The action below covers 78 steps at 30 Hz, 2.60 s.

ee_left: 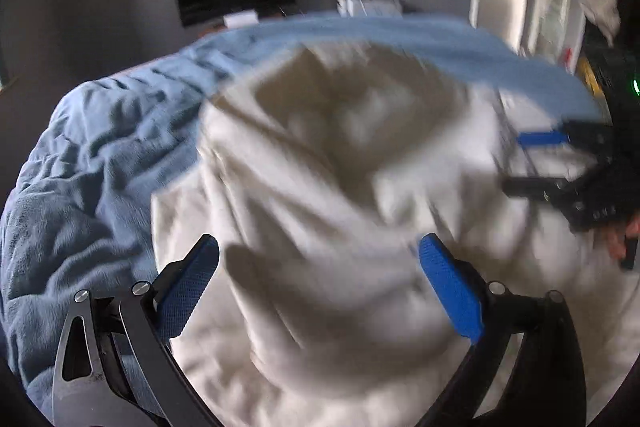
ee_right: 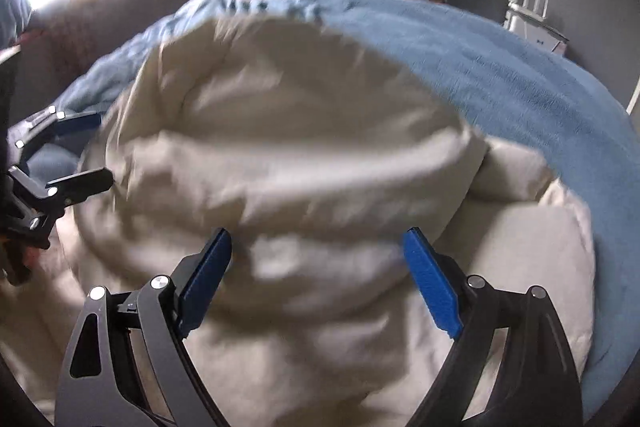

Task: Fold large clothes

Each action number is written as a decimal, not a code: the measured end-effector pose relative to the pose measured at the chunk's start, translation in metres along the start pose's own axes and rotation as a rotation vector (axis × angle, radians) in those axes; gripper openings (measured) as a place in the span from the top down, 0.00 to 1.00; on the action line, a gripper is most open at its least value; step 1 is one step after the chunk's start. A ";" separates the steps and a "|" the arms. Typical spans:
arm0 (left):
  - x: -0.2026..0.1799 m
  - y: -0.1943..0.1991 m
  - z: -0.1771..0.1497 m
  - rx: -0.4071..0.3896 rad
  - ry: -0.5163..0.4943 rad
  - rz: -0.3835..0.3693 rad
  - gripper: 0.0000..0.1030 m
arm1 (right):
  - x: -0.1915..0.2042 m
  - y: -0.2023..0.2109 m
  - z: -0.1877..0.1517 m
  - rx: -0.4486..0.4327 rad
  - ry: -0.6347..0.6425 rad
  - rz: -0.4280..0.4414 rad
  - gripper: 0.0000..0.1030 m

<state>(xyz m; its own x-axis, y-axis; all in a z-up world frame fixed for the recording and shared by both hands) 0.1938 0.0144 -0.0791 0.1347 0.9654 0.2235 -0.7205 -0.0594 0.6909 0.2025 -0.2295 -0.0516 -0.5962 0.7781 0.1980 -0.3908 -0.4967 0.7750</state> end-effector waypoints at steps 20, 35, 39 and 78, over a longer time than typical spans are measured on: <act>-0.003 0.078 -0.011 -0.076 0.095 0.028 0.06 | 0.036 0.134 -0.026 -0.310 -0.038 -0.156 0.07; -0.017 0.189 -0.030 -0.188 0.102 0.123 0.06 | 0.046 0.255 -0.077 -0.395 -0.147 -0.160 0.07; -0.026 0.205 -0.032 -0.157 0.068 0.142 0.06 | 0.045 0.281 -0.085 -0.403 -0.141 -0.191 0.07; 0.042 0.225 -0.179 0.539 0.122 -0.119 0.31 | 0.011 0.313 -0.240 0.210 -0.312 -0.093 0.45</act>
<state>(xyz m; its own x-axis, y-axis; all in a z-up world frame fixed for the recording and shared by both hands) -0.0844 0.0867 -0.0374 0.0906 0.9939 0.0635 -0.2515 -0.0389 0.9671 -0.0951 -0.4686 0.0490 -0.3105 0.9118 0.2687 -0.2618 -0.3537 0.8979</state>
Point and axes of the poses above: each gripper's, at about its wrist camera, not at the fingertips, and y roughly against the way its jaws point, x to its left, z to its top, the point moved 6 cm from there along -y, roughly the way its jaws point, and after that the axes turned 11 degrees about z, right-handed, at the moved point
